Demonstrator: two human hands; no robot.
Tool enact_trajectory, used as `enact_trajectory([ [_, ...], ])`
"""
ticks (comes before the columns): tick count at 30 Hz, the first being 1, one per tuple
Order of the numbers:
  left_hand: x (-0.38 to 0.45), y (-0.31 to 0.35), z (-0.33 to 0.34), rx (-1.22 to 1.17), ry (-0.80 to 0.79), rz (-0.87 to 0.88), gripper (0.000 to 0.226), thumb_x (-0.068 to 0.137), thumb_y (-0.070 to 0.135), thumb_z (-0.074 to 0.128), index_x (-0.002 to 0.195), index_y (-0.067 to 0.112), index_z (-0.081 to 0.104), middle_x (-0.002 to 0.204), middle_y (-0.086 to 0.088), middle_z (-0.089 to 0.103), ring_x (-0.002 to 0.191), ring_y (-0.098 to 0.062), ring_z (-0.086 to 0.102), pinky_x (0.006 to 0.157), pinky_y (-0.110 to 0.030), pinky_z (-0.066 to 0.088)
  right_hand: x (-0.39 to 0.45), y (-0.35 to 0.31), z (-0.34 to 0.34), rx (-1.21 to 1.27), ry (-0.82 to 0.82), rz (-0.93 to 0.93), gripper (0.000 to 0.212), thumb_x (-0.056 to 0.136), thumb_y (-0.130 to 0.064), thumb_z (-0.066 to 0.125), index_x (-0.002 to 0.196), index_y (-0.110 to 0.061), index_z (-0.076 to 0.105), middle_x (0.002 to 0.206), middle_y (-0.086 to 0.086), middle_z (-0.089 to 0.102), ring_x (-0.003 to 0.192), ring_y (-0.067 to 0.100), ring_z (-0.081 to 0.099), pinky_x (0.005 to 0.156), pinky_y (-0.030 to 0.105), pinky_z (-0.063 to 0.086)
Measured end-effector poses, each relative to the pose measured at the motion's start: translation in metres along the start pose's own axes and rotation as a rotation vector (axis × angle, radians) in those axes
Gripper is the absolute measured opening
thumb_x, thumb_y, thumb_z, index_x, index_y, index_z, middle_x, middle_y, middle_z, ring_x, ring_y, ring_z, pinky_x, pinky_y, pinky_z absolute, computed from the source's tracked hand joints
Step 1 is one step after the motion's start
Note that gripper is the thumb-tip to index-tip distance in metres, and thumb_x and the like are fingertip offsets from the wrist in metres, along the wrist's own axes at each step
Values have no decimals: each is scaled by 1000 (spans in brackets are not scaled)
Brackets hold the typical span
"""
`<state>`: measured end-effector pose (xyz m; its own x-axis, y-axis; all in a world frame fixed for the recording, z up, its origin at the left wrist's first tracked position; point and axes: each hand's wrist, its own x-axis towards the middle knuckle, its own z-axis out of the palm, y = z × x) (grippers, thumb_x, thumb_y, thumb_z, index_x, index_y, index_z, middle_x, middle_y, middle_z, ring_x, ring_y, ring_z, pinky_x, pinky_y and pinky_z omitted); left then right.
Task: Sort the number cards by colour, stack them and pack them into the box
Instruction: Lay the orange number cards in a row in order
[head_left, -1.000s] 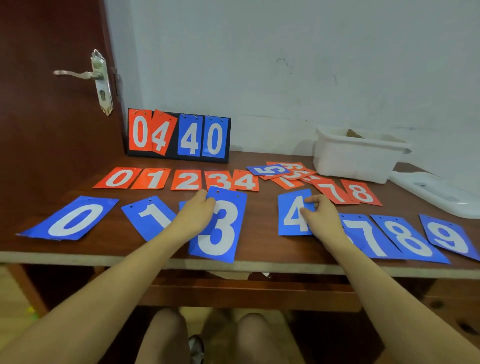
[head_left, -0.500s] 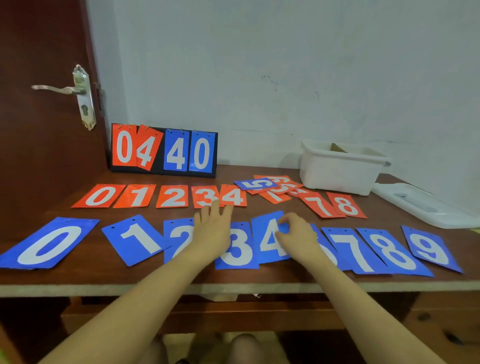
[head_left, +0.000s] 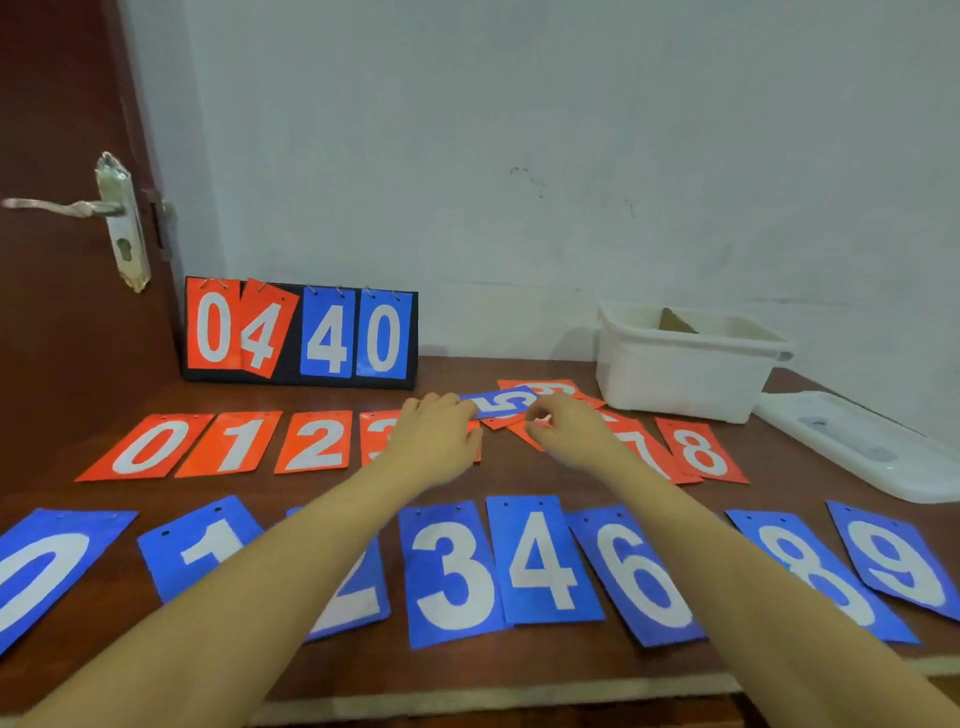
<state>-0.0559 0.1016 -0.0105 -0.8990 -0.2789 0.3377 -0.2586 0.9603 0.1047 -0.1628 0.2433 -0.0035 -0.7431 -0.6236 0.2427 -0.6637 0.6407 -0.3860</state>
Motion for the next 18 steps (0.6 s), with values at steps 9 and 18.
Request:
enact_trajectory([
  [9,117,-32,67,-50,-164,-108,40,94,38,39,128,17,46,130,-7,50,119,-26,45,99,-39,32,150,51,56,-129,-253,-16,52,95,-27,45,145,-22,32,150,2,38,139,21,34,115,41,21],
  [18,155,-38,98,-283,-260,-183,71,86,45,56,143,21,23,147,-5,31,132,-28,32,107,-42,24,187,74,62,-264,-354,-34,58,86,-43,54,140,-34,36,145,6,30,138,31,22,117,50,-2],
])
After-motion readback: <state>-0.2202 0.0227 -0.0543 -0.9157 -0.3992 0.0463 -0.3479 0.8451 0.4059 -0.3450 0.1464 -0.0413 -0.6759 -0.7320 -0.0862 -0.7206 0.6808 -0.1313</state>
